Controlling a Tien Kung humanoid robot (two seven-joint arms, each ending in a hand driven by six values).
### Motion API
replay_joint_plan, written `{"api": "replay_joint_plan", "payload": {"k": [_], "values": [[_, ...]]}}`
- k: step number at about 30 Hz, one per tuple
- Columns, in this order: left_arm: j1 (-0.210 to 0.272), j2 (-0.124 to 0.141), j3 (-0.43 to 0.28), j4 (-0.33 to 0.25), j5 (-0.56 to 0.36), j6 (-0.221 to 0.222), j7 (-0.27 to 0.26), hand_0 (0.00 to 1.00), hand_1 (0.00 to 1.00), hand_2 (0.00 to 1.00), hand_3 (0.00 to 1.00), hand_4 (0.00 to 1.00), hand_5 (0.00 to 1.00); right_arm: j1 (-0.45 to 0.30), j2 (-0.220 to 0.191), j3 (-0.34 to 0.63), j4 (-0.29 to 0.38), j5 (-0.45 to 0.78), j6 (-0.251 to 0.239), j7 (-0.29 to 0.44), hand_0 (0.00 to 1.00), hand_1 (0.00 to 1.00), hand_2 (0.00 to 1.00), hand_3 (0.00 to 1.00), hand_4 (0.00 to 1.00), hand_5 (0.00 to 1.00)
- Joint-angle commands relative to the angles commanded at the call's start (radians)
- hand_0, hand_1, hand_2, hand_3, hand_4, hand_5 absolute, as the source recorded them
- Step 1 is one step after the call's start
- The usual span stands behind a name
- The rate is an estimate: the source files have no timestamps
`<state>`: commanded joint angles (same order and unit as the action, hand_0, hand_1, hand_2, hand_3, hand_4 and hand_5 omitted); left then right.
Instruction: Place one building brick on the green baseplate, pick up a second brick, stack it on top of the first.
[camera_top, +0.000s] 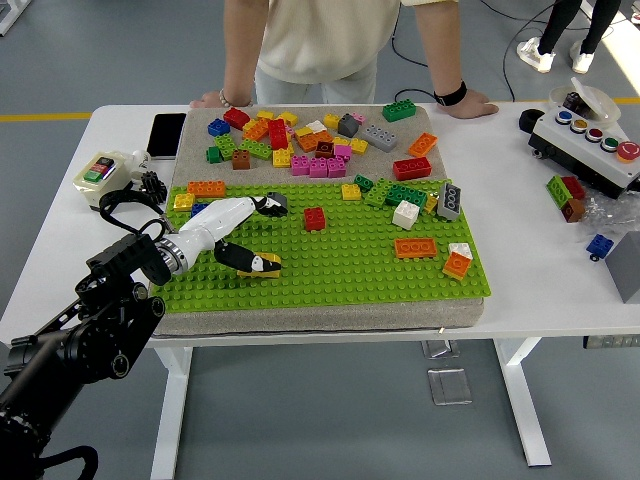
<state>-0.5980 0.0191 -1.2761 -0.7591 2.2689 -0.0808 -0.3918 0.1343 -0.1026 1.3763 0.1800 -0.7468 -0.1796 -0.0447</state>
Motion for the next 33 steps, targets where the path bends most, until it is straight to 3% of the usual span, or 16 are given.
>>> {"api": "replay_joint_plan", "payload": {"k": [9,15,16,21,22,24,27,28,33], "values": [[0.017,0.013,0.002,-0.099,-0.01,-0.063,0.012,0.884,0.801,0.779,0.785,0.998,0.237,-0.002,0.0,-0.001,0.0,0.0,0.003,0.0,0.728,0.639,0.685,0.621,0.915,0.476],[0.046,0.038,0.0,-0.204,-0.069,-0.116,0.029,0.886,0.801,0.779,0.784,0.998,0.253,-0.001,-0.003,0.002,0.0,0.001,0.006,0.0,0.728,0.638,0.685,0.621,0.915,0.475],[0.051,0.045,-0.003,-0.218,-0.075,-0.121,0.03,0.89,0.801,0.78,0.703,0.998,0.492,0.0,-0.003,0.002,0.0,0.001,0.006,0.0,0.728,0.639,0.685,0.622,0.915,0.475],[0.083,0.097,-0.014,-0.296,-0.091,-0.137,0.022,0.89,0.801,0.78,0.703,0.998,0.492,-0.001,-0.006,0.01,0.0,0.001,0.011,-0.001,0.728,0.639,0.685,0.622,0.915,0.475],[0.09,0.109,-0.015,-0.305,-0.093,-0.139,0.019,0.907,0.805,0.781,0.629,0.998,0.602,-0.001,-0.006,0.01,0.0,0.002,0.011,0.0,0.728,0.639,0.685,0.623,0.917,0.475],[0.107,0.133,-0.017,-0.319,-0.091,-0.144,0.014,0.907,0.805,0.781,0.629,0.998,0.602,-0.001,-0.006,0.011,0.0,0.003,0.012,0.001,0.728,0.639,0.685,0.623,0.917,0.475],[0.125,0.15,-0.016,-0.328,-0.086,-0.15,0.01,0.907,0.805,0.781,0.629,0.998,0.602,0.0,-0.006,0.012,0.0,0.004,0.011,0.003,0.728,0.639,0.685,0.623,0.917,0.475],[0.135,0.156,-0.013,-0.333,-0.083,-0.154,0.009,0.945,0.822,0.782,0.615,0.998,0.676,0.0,-0.006,0.012,0.0,0.004,0.011,0.004,0.728,0.639,0.685,0.623,0.917,0.475],[0.155,0.161,-0.004,-0.331,-0.055,-0.164,0.002,0.945,0.822,0.782,0.615,0.998,0.676,0.001,-0.006,0.013,0.0,0.004,0.012,0.002,0.728,0.639,0.685,0.623,0.917,0.475]]}}
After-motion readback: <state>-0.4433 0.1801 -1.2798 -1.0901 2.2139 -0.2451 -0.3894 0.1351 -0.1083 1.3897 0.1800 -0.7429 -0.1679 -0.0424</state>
